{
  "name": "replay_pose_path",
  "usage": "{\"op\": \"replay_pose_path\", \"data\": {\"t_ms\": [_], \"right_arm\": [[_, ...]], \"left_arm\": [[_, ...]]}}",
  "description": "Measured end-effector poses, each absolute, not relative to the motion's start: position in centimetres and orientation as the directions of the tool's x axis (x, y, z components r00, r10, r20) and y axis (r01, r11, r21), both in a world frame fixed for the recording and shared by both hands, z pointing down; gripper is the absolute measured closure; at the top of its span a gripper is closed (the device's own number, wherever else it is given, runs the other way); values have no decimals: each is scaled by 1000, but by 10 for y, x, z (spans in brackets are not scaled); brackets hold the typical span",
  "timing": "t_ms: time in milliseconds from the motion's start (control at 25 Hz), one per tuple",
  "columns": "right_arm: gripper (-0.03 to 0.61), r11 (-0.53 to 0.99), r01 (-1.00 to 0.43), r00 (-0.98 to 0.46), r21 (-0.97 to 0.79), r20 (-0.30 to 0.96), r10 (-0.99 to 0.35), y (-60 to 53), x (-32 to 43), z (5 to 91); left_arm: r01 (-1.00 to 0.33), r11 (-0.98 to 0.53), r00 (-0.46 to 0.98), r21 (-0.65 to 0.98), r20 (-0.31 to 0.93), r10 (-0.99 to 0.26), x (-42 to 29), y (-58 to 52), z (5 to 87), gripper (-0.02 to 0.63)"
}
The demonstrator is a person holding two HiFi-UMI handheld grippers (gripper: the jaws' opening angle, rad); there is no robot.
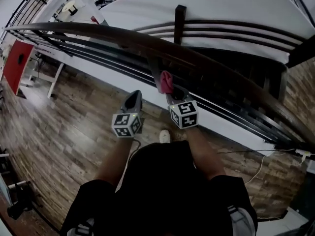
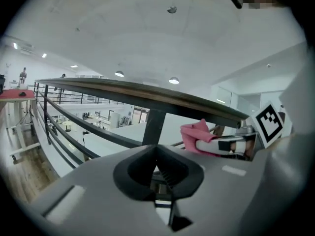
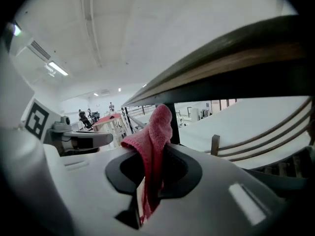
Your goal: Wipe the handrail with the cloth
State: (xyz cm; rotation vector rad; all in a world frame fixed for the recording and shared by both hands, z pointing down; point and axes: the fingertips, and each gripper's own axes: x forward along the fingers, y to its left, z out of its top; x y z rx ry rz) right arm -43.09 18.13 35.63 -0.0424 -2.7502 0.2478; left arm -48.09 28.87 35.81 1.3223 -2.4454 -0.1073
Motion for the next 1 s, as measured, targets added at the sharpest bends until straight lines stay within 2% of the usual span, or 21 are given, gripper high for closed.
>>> {"op": "replay_pose_path", "data": {"t_ms": [200, 360, 520, 760, 1000], "right_arm": [[535, 991, 2, -962, -132, 269, 38, 166, -369, 328], [535, 990, -53, -977, -132, 213, -24, 143, -306, 309], [535, 975, -188, -965, -116, 209, -161, 110, -224, 294], [535, 925, -371, -917, -83, 190, -351, 59, -85, 276], [535, 864, -495, -864, -92, 161, -478, 47, 18, 270]], "left_arm": [[-859, 452, -407, 240, 215, -888, -440, 237, 344, 614], [-909, 345, -310, 233, 171, -935, -386, 191, 331, 614], [-946, 212, -178, 246, 155, -972, -320, 146, 331, 614], [-959, -25, 61, 281, 121, -991, -182, 75, 318, 615], [-940, -173, 202, 293, 72, -977, -74, 47, 297, 614]]}}
